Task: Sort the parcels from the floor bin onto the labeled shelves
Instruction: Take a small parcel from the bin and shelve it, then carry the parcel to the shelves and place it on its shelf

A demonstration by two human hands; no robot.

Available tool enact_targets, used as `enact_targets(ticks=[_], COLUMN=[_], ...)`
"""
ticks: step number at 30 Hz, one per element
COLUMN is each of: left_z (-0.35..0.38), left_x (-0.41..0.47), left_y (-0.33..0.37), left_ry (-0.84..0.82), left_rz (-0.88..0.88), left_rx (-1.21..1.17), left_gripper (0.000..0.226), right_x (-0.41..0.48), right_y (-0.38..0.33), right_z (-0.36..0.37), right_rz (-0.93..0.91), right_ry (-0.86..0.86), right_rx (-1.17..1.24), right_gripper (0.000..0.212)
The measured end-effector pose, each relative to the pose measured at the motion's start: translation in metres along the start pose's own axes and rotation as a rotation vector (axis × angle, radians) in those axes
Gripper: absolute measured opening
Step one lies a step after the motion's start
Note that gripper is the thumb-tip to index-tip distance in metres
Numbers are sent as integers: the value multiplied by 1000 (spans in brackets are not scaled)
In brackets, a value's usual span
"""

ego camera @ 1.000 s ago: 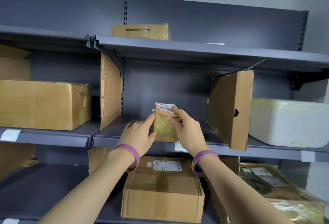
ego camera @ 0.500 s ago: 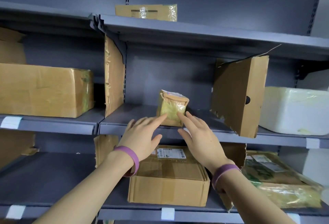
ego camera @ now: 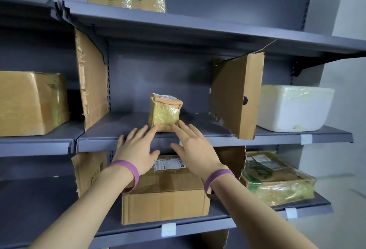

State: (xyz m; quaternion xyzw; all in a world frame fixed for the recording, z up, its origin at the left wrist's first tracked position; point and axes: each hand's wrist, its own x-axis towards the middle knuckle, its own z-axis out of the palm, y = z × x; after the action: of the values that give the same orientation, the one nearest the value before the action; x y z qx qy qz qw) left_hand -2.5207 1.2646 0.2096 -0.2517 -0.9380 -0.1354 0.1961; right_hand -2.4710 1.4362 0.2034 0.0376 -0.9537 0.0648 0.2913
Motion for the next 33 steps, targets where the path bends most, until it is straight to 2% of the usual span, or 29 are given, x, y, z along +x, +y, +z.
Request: enact_targets(ticks=[4,7,10,16,26,30,33], left_z=[4,22,55,117,131,141,153], left_x=[-27,-61,-106,-196,-358,-420,-451], left_y=[23,50,80,187,426,493,534], left_ry=[144,138,18,-394,-690,-853,-904], left_rz=[68,101,99,121,564,666,750], left_rx=[-192,-373,-551,-702,-784,-777,-737], left_gripper=[64,58,58,60,60,60,60], right_x=[-37,-95,-175,-351,-623,-718,-770], right_y=[1,12,31,79,120,119,120], right_z=[-9,-15,-19,-34,-155,-197,-217], right_rz=[19,66,206,602,1081,1274,1400], right_ry=[28,41,27,-142,-47,8,27], right_rx=[61,93,146,105,22,1,-17], right_gripper=[54,55,55,64,66,66,67])
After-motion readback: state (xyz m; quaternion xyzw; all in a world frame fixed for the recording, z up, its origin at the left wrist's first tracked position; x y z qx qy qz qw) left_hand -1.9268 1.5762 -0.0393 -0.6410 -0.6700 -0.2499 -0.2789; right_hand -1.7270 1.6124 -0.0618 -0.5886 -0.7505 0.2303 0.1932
